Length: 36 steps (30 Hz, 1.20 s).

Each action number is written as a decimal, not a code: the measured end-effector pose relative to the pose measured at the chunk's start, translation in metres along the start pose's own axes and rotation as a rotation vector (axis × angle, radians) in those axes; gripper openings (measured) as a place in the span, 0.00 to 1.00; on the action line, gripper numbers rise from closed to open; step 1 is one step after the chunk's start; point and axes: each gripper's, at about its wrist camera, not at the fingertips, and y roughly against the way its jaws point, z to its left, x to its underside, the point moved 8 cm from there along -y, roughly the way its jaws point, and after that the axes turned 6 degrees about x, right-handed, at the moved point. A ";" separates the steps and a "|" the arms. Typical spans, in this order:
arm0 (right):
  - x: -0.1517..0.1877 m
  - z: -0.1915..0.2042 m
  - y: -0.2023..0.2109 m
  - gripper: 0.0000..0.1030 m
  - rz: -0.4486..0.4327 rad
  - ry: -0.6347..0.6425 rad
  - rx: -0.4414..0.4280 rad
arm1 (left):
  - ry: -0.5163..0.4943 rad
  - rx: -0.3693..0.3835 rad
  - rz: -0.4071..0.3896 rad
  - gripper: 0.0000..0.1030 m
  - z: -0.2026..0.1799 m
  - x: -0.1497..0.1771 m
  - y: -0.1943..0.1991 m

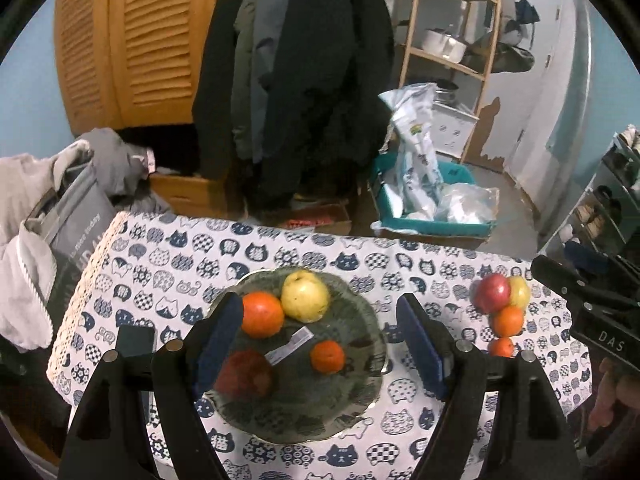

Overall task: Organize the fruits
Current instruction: 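Withdraw both open tools from the bowl toward the remaining fruit cluster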

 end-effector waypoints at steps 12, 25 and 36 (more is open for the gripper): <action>0.030 -0.068 0.019 0.76 0.007 -0.068 0.068 | -0.069 0.049 -0.013 0.83 -0.055 -0.004 0.002; 0.064 -0.134 0.014 0.76 0.055 -0.164 0.131 | -0.128 0.079 0.020 0.84 -0.103 0.000 -0.016; 0.091 -0.157 -0.032 0.76 0.150 -0.229 0.122 | -0.126 0.067 0.113 0.84 -0.119 0.019 -0.071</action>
